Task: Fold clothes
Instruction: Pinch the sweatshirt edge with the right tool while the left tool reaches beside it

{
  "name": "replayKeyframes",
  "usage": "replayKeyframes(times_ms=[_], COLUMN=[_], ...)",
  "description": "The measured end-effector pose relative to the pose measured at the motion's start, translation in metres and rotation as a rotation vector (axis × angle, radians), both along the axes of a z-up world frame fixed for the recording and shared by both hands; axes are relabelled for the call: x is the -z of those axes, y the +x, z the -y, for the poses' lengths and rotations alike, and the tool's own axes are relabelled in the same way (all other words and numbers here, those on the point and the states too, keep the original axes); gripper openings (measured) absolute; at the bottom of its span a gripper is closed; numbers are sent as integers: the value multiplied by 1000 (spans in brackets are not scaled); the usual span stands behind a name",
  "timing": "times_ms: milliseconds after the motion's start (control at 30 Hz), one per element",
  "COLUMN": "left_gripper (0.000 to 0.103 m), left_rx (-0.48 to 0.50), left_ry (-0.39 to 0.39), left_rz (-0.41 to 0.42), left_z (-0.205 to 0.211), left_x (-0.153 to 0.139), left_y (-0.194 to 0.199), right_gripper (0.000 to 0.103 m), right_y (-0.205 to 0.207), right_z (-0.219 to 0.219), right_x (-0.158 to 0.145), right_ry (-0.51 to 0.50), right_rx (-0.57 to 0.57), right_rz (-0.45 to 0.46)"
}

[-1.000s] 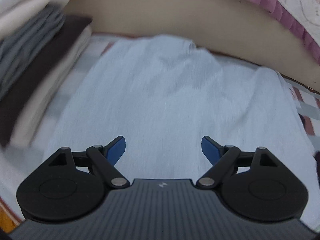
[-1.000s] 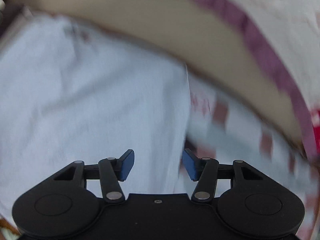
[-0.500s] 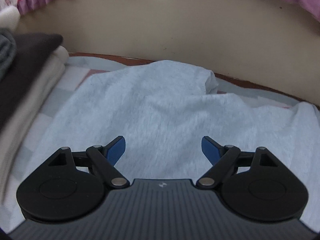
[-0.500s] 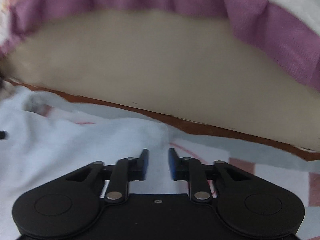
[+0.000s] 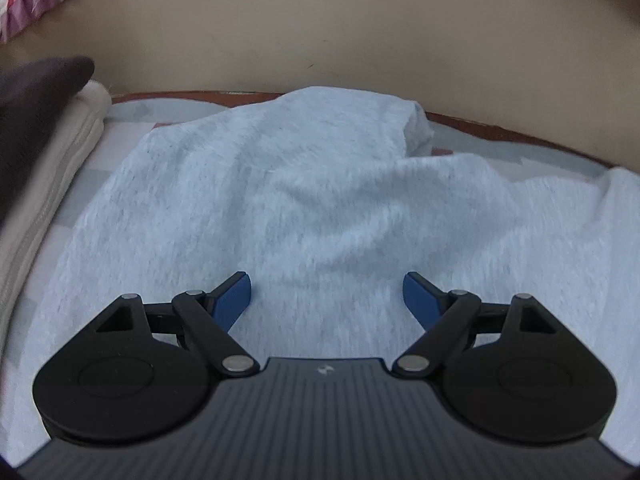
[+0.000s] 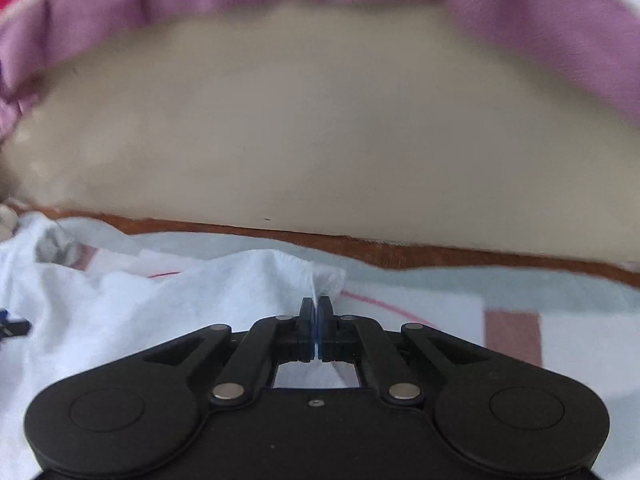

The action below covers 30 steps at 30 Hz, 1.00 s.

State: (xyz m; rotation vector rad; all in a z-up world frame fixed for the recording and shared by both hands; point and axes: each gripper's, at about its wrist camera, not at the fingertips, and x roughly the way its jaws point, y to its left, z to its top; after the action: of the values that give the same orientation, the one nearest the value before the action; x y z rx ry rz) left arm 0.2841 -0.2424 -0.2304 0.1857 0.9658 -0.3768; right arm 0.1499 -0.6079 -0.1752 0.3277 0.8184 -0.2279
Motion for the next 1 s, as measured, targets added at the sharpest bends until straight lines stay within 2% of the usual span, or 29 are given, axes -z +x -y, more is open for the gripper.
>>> replayKeyframes(times_ms=[100, 200, 233, 300, 367, 433, 500, 567, 600, 633, 667, 700, 833, 933, 1000], left_gripper=[83, 83, 83, 83, 83, 83, 83, 83, 83, 82, 81, 80, 74, 59, 51], left_rx=[6, 5, 4, 3, 37, 72, 107, 168, 205, 242, 279, 314, 426, 464, 474], left_ry=[-2, -15, -20, -29, -94, -159, -225, -288, -297, -304, -312, -308, -292, -255, -222], left_rz=[1, 1, 2, 5, -8, -21, -34, -58, -62, -66, -70, -70, -98, -120, -121], left_z=[2, 3, 3, 4, 9, 14, 19, 27, 36, 44, 52, 60, 83, 95, 101], left_x=[-2, -5, -7, -9, -16, -23, -30, -38, -41, -43, -45, -47, -39, -31, -24], left_y=[-2, -3, -4, -6, -12, -19, -25, -33, -42, -50, -59, -67, -92, -104, -109], right_gripper=[2, 2, 2, 2, 2, 2, 7, 10, 15, 21, 36, 44, 48, 48, 48], right_y=[-24, -44, -50, -60, -70, -73, -69, -63, -61, -61, -60, -61, -71, -74, -74], right_z=[-14, -40, -52, -86, -117, -129, -126, -111, -102, -96, -90, -87, -66, -54, -60], right_x=[-31, -49, -49, -43, -35, -23, -12, -5, -2, 2, 5, 6, 6, 17, 25], right_ry=[59, 155, 175, 131, 77, 71, 73, 97, 122, 151, 180, 204, 324, 451, 469], right_rx=[-87, -272, -343, -513, -684, -773, -765, -684, -641, -609, -583, -567, -478, -437, -460], right_rz=[68, 113, 108, 44, -26, -65, -104, -145, -154, -165, -175, -177, -180, -216, -246])
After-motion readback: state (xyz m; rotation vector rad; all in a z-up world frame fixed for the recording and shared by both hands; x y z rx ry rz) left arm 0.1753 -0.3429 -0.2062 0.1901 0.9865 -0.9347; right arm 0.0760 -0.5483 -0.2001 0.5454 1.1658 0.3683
